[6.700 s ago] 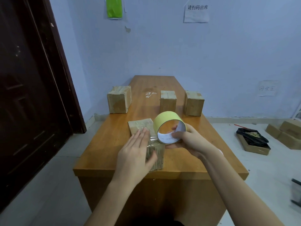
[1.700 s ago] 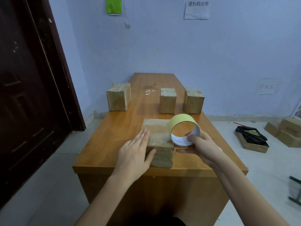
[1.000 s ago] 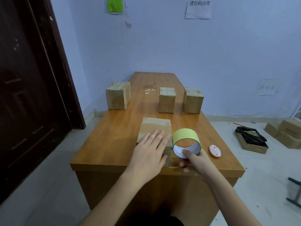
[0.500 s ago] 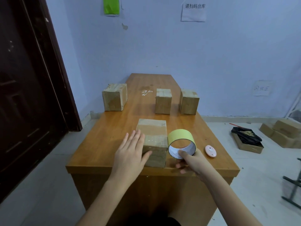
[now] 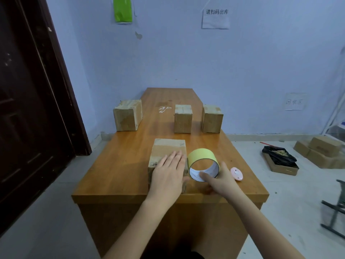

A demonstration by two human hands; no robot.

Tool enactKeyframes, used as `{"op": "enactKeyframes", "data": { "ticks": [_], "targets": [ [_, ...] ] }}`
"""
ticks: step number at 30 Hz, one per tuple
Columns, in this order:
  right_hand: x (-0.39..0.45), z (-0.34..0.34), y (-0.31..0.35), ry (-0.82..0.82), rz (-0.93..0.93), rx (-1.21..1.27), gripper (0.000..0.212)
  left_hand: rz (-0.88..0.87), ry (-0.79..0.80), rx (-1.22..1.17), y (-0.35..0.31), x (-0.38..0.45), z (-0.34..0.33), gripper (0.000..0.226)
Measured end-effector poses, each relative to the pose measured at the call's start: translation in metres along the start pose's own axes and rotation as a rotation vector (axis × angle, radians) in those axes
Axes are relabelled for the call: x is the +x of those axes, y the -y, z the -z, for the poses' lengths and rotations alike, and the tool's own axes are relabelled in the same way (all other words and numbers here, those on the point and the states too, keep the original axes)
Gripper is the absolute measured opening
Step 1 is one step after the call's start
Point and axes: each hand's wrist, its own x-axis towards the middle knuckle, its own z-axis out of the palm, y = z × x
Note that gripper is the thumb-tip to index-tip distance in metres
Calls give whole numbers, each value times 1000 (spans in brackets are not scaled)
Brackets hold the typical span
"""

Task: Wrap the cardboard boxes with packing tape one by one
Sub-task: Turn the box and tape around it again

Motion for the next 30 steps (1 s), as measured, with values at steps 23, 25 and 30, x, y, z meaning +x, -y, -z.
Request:
{"op": "enactKeyframes", "data": {
  "ticks": [23,25,30],
  "targets": [
    [28,4,18,-98,583,-10,17,-23,-6,-124,7,0,-4,51],
    [28,3,18,-107,585,-17,18,-19,-11,-126,6,0,-5,51],
    [28,5,17,-103,595,-73,16,-9,-20,-146,6,-1,-3,52]
  ]
}}
